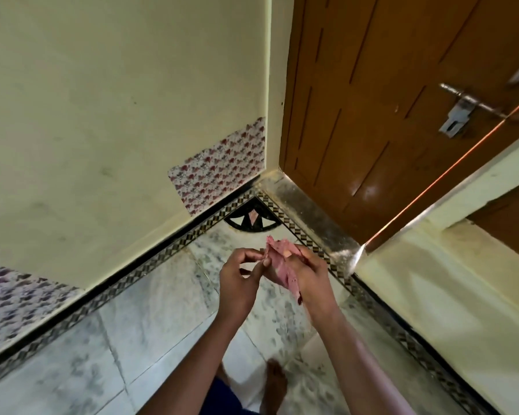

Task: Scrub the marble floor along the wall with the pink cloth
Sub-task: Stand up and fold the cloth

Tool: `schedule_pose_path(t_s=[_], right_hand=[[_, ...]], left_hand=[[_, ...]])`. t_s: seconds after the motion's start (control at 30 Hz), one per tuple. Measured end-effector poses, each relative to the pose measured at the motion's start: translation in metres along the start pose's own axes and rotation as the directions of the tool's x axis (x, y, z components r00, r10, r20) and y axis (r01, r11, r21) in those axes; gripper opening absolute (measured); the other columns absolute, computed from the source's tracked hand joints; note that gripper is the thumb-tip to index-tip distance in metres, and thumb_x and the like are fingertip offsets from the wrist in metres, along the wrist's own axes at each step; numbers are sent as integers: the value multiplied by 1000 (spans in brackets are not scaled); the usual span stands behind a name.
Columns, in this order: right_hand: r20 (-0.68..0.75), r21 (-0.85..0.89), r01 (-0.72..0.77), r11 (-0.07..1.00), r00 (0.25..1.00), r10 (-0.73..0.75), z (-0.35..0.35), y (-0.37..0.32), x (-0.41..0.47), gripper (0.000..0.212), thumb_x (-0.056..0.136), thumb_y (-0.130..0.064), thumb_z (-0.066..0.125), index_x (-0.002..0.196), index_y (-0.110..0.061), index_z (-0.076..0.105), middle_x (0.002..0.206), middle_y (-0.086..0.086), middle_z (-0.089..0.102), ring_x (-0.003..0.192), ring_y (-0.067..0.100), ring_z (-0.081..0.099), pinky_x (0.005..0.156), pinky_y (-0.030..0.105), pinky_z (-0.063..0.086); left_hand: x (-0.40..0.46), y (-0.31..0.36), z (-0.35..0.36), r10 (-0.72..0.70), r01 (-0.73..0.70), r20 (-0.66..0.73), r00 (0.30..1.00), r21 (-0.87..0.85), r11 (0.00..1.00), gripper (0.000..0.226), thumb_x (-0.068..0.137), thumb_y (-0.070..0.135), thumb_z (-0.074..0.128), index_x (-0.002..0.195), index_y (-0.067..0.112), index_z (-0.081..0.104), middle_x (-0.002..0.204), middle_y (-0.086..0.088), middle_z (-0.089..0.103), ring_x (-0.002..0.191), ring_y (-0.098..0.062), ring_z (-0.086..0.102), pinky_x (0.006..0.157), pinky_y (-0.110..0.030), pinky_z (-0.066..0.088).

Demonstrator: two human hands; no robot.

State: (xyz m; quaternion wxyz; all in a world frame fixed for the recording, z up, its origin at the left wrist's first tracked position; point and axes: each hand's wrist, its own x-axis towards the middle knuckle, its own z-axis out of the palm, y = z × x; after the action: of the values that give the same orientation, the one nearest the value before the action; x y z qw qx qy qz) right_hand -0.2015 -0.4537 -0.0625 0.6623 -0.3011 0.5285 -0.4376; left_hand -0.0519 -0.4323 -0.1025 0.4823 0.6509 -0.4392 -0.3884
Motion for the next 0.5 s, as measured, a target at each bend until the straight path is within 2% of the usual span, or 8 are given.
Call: schedule_pose_path(t_s=[0.07,0.13,0.2,0.23,0.3,0.4,0.43,0.5], right_hand=[[9,9,16,1000,1000,-16,-1,-8,-8,24,110,-8,56,125,0,73,125,15,79,121,33,75,109,64,54],[1,-38,36,999,999,-36,-1,-15,-17,22,110,-13,58,122,-6,75,117,14,81,113,33,78,109,62,55],[-63,-64,46,997,997,-50,-3,-22,-21,17,108,-18,63,118,-11,75,103,6,84,100,26,81,101,50,62],[-88,-25,21,999,996,-23,-2,-26,-23,19,106,-20,66,123,-12,70,105,4,83,100,23,81,96,44,64],[-126,119,-42,992,990,57,-5,-30,-21,26,103,-23,72,125,-15,60,119,8,75,107,26,78,94,47,65],[-80,124,12,992,997,-2,-1,-40,-19,16,105,-18,67,119,-13,69,113,14,79,101,29,80,80,41,68],[-74,86,39,996,997,-33,0,-41,-18,18,105,-19,67,119,-10,73,110,12,82,102,30,80,83,41,67],[-69,-16,102,995,992,-103,2,-44,-15,22,104,-19,67,122,-12,77,111,9,83,111,35,77,100,52,61]], left_hand=[[-12,15,-4,118,-116,-62,991,28,993,9,93,21,83,92,19,74,103,17,69,102,-9,70,76,-18,50],[-17,26,-8,204,-201,-73,976,57,978,11,94,24,80,90,20,71,99,15,67,100,-10,68,80,-20,51],[-22,36,-11,281,-276,-51,958,88,957,9,97,20,76,92,18,69,94,13,68,95,-10,68,80,-19,49],[-23,39,-12,295,-291,-33,955,95,952,8,99,17,74,94,16,68,93,12,68,93,-9,67,80,-18,49],[-23,49,-12,250,-250,5,968,71,966,8,103,15,70,97,17,65,92,12,69,91,-6,67,77,-17,50],[-18,58,-12,114,-114,3,993,-9,993,16,99,16,75,93,27,66,91,16,72,89,-6,68,76,-20,54],[-14,61,-13,76,-77,-11,997,-42,996,18,96,15,79,92,29,68,90,14,74,91,-10,71,77,-22,56],[-5,71,-17,33,-34,-5,999,-101,994,22,91,10,83,93,28,70,93,7,78,94,-16,75,79,-25,60]])
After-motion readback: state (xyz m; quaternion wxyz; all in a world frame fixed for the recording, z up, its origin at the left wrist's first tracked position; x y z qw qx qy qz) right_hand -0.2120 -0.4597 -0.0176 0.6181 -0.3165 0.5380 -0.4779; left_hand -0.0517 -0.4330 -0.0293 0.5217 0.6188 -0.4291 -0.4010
